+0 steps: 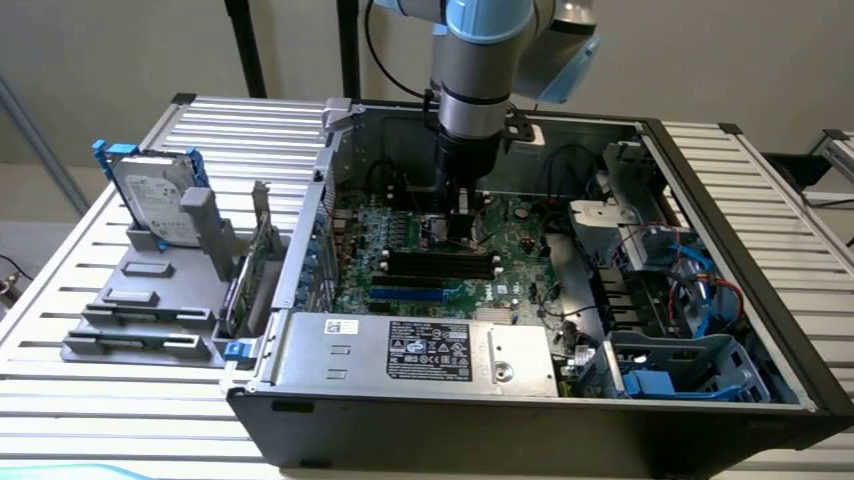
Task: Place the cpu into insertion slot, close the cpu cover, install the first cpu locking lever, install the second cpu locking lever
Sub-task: 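Place the cpu into insertion slot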
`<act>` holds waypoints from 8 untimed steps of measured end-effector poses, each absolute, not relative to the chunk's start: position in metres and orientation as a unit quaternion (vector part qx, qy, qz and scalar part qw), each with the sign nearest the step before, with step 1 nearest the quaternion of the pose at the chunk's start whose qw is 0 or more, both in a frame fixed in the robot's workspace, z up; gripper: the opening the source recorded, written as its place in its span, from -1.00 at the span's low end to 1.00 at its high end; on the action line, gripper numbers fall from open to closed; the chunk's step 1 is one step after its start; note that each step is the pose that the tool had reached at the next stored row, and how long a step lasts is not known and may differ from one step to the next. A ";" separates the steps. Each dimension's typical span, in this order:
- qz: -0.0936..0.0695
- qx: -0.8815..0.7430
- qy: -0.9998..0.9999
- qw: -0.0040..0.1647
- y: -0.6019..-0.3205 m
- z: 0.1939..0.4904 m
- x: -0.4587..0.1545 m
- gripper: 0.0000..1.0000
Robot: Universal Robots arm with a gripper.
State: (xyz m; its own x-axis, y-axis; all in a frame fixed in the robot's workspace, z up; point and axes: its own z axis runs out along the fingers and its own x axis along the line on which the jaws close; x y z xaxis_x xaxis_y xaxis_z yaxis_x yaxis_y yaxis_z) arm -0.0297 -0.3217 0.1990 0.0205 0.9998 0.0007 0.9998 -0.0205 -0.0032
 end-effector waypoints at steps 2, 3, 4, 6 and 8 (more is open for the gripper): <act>0.001 -0.714 -0.700 0.001 -0.321 0.199 -0.030 0.08; 0.001 -0.714 -0.700 0.001 -0.321 0.199 -0.030 0.08; 0.001 -0.714 -0.700 0.001 -0.320 0.199 -0.030 0.08; 0.001 -0.714 -0.700 0.001 -0.320 0.198 -0.030 0.08; 0.001 -0.714 -0.700 0.001 -0.320 0.198 -0.030 0.08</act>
State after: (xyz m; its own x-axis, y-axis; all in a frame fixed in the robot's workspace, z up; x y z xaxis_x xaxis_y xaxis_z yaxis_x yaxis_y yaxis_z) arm -0.0297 -0.3203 0.1983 0.0206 0.9998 -0.0001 0.9998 -0.0206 -0.0032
